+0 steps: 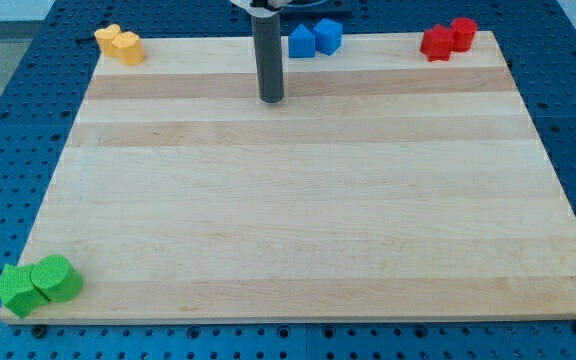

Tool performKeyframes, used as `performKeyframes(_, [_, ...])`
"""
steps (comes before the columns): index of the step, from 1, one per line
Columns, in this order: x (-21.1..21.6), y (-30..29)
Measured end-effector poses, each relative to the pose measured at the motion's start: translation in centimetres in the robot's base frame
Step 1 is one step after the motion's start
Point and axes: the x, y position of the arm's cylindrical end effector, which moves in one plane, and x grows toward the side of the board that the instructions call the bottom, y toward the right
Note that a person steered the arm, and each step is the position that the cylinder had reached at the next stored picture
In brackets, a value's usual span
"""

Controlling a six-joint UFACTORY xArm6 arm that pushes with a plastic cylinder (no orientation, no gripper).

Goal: Slide blue cube along with blue triangle left a bit

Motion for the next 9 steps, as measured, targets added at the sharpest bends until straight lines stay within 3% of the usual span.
performKeyframes(2, [2.1, 3.2])
performKeyframes(6, [-8.8, 13.3])
performKeyframes(7, [-11.9, 13.5])
performKeyframes(9, [-13.1, 13.7])
